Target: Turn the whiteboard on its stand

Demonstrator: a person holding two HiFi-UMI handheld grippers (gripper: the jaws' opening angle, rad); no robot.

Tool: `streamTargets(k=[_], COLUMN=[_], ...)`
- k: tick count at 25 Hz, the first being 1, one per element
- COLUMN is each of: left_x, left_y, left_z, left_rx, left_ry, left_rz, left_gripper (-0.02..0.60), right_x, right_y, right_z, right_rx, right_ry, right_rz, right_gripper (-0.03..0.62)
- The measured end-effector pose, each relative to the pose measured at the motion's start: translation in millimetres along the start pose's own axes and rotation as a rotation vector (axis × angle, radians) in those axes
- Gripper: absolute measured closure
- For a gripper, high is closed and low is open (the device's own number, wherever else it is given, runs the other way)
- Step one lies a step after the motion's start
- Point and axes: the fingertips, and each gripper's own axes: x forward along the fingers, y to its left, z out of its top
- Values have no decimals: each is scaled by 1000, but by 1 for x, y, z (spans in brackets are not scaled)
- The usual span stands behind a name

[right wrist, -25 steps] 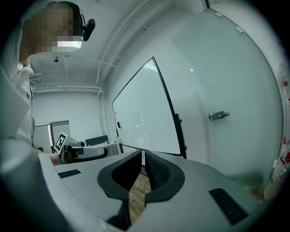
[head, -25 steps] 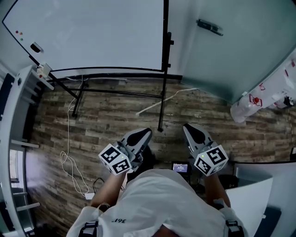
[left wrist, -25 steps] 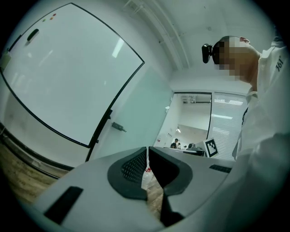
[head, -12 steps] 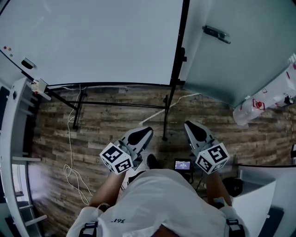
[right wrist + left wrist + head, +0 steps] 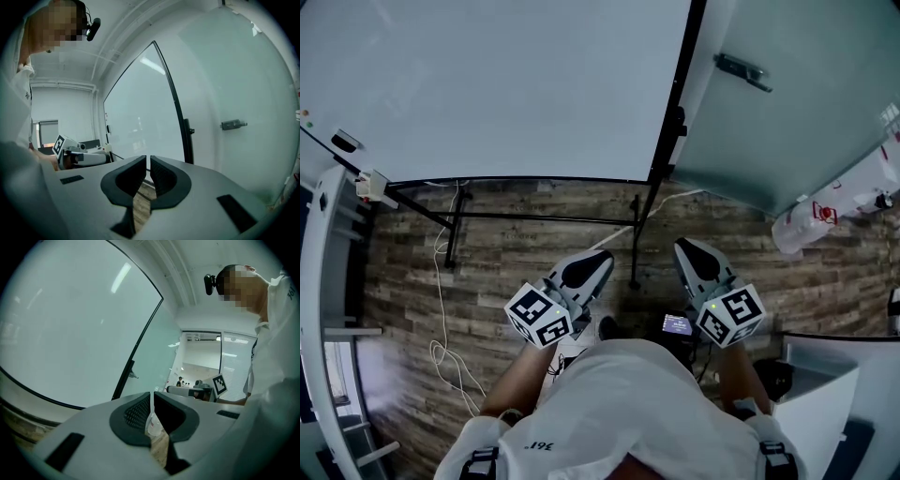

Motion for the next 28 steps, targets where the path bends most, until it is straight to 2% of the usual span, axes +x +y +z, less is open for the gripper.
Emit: streamTargets(k=[3,7,10,20,28], left_x=[12,29,53,151,190], left_y=[9,22,26,46,62], left_z=[1,3,3,14,20], left_rx=[-3,-4,8,-35,0], left_ry=[-4,-22,-29,-97,-101], left_rz=[21,88,123,306,403], left_gripper=[558,558,558,537,512], right_x=[10,24,30,59,91], right_y=[-14,-36,-59,-149,-174], right_z=[3,3,9,29,36], right_rx=[-14,-29,-41,-108,-186], right_ry=[-2,-5,-1,64,84], right_rz=[16,63,113,308,434], right_gripper=[566,565,563,510,461])
